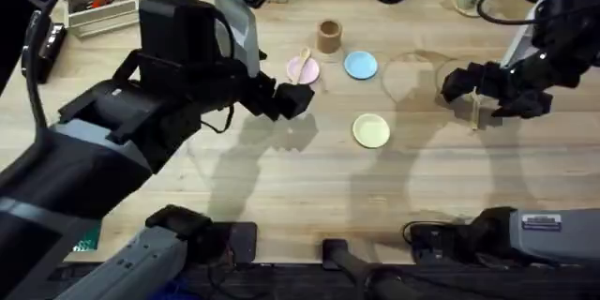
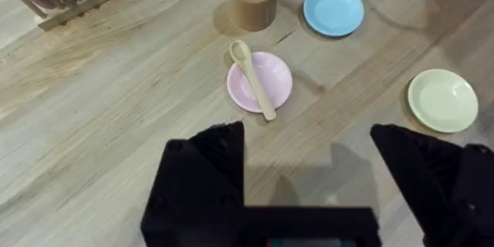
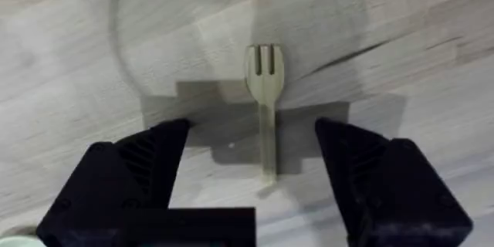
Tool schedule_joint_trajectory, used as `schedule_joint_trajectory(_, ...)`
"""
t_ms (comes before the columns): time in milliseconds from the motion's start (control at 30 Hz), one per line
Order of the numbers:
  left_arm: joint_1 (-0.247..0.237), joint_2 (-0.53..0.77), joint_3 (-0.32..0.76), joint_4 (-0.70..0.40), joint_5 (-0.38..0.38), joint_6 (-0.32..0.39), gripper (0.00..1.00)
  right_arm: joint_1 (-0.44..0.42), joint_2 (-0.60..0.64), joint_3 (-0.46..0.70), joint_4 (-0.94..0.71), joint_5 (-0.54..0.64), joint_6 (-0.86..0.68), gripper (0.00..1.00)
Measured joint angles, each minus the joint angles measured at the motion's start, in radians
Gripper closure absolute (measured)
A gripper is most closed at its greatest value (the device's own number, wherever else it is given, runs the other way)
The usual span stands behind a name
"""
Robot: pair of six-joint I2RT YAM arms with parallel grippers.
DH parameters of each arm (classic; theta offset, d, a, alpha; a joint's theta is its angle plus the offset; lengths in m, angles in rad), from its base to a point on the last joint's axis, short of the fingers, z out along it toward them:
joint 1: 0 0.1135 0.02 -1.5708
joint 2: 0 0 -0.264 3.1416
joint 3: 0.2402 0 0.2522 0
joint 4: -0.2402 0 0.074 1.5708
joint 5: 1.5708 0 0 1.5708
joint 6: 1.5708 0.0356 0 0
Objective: Pick up a utensil and set it on the pink plate, then put the other utensil in the container.
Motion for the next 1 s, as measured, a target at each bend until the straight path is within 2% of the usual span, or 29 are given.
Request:
schedule_joint_trajectory(167, 0.0, 0.0, 0.0, 0.0, 0.0, 0.0, 0.007, -0.006, 0.013, 0.01, 0.001, -0.004, -0.006, 0.012)
schedule_joint_trajectory(300, 0.0, 0.0, 0.0, 0.0, 0.0, 0.0, 0.006, -0.009, 0.013, 0.011, 0.001, -0.003, -0.006, 0.082)
schedule_joint_trajectory(533, 0.0, 0.0, 0.0, 0.0, 0.0, 0.0, 0.007, -0.014, 0.018, 0.014, 0.015, -0.003, -0.015, 0.478)
schedule_joint_trajectory(633, 0.0, 0.0, 0.0, 0.0, 0.0, 0.0, 0.008, -0.014, 0.02, 0.015, 0.025, -0.001, -0.025, 0.848)
schedule_joint_trajectory(667, 0.0, 0.0, 0.0, 0.0, 0.0, 0.0, 0.007, -0.016, 0.022, 0.017, 0.026, 0.001, -0.022, 0.932)
schedule_joint_trajectory(733, 0.0, 0.0, 0.0, 0.0, 0.0, 0.0, 0.007, -0.018, 0.022, 0.019, 0.027, 0.001, -0.024, 0.961)
schedule_joint_trajectory(1000, 0.0, 0.0, 0.0, 0.0, 0.0, 0.0, 0.007, -0.021, 0.022, 0.019, 0.027, -0.008, -0.029, 0.967)
